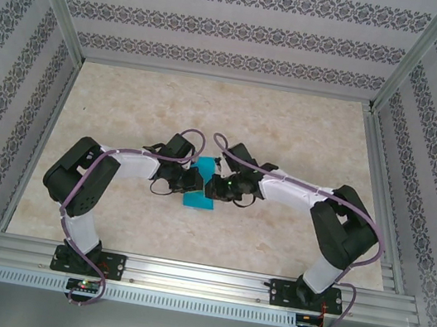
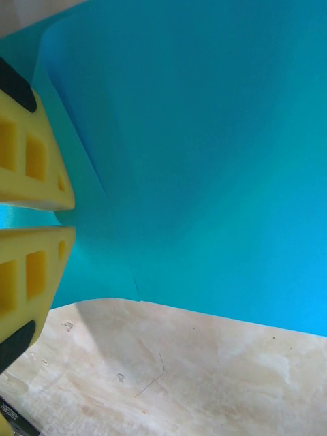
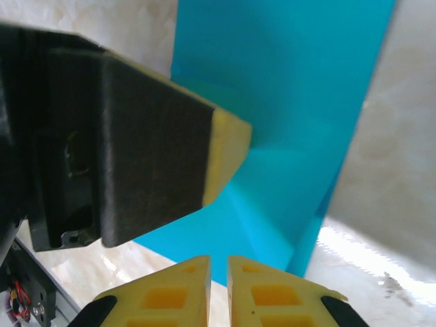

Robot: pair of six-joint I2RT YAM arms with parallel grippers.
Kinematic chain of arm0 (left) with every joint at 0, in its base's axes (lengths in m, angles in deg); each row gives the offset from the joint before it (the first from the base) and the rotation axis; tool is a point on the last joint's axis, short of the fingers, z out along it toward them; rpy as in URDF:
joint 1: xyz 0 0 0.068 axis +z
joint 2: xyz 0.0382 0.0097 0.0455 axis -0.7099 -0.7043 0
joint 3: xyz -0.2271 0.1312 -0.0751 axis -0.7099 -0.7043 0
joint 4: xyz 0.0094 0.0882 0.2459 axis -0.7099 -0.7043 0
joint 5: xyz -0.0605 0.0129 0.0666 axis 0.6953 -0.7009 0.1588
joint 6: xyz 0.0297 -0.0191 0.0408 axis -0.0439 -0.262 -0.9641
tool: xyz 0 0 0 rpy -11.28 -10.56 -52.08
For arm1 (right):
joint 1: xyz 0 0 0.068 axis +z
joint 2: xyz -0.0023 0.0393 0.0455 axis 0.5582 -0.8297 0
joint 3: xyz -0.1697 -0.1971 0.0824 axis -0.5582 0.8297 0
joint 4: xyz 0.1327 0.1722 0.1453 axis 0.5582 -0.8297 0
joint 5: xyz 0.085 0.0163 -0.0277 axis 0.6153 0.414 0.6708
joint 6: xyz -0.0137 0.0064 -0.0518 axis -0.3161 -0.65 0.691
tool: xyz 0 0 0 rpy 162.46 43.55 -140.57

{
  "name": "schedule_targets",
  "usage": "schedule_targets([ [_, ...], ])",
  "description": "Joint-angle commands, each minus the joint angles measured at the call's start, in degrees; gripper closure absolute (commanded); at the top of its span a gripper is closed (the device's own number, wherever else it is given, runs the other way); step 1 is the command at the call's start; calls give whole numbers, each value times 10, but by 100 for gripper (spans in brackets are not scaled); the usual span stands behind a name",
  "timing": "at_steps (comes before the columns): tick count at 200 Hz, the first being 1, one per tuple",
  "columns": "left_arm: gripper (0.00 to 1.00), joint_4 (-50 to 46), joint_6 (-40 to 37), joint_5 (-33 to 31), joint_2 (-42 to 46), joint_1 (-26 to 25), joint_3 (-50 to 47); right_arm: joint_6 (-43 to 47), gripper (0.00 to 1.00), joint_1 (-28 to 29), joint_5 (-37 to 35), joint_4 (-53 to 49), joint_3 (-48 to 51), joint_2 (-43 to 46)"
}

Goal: Fold a paper plane with a square sheet of paper (pick it up from the middle)
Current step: Fold the triangle a second time at the center of the table.

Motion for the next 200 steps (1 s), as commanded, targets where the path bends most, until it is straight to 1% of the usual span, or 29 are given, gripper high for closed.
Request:
schedule_targets([
  [1,83,-26,10,-31,-18,-7,-23,-12,86,8,-12,9,-3,-17],
  [61,83,-24,15,-34,-18,-6,-26,-15,86,19,-15,6,-23,-58],
  [113,84,-26,22,-42,-20,-7,-28,-1,87,20,-33,-22,-14,-59],
  [200,84,-29,25,-49,-23,-7,-29,33,87,19,-38,-64,-6,-58],
])
